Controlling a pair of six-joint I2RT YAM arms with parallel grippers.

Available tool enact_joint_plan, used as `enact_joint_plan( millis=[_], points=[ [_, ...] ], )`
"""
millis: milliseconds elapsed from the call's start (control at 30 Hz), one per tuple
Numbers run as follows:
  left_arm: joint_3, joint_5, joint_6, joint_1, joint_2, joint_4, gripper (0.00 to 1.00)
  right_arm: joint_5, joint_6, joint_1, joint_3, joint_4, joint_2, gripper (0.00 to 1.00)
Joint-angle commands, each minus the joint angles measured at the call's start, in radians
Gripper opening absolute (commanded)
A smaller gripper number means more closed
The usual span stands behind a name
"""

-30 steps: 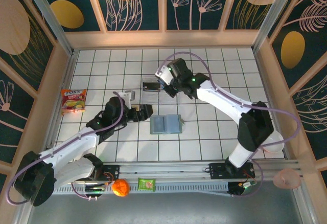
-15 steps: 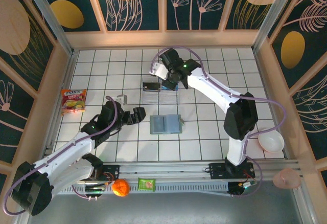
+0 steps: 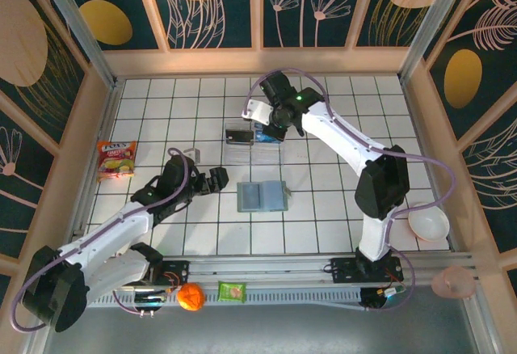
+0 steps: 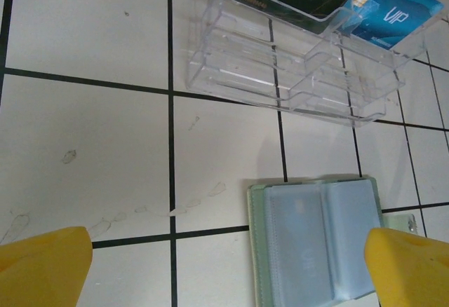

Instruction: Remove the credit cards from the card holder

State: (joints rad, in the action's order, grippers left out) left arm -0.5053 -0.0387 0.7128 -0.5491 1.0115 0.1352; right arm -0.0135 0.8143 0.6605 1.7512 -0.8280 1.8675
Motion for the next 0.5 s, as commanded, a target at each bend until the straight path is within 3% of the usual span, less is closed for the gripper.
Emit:
enact_joint_plan(
  millis=[0, 467],
  points=[
    [-0.029, 0.02, 0.019, 0.008, 0.023, 0.018, 0.99, 0.029, 0.059, -0.011, -0.016, -0.007, 0.015, 0.0],
    [-0.051, 0.04, 0.008, 0.024, 0.104, 0.034, 0.99, 0.008, 0.139, -0.009, -0.068, 0.038, 0.035, 0.0]
  ],
)
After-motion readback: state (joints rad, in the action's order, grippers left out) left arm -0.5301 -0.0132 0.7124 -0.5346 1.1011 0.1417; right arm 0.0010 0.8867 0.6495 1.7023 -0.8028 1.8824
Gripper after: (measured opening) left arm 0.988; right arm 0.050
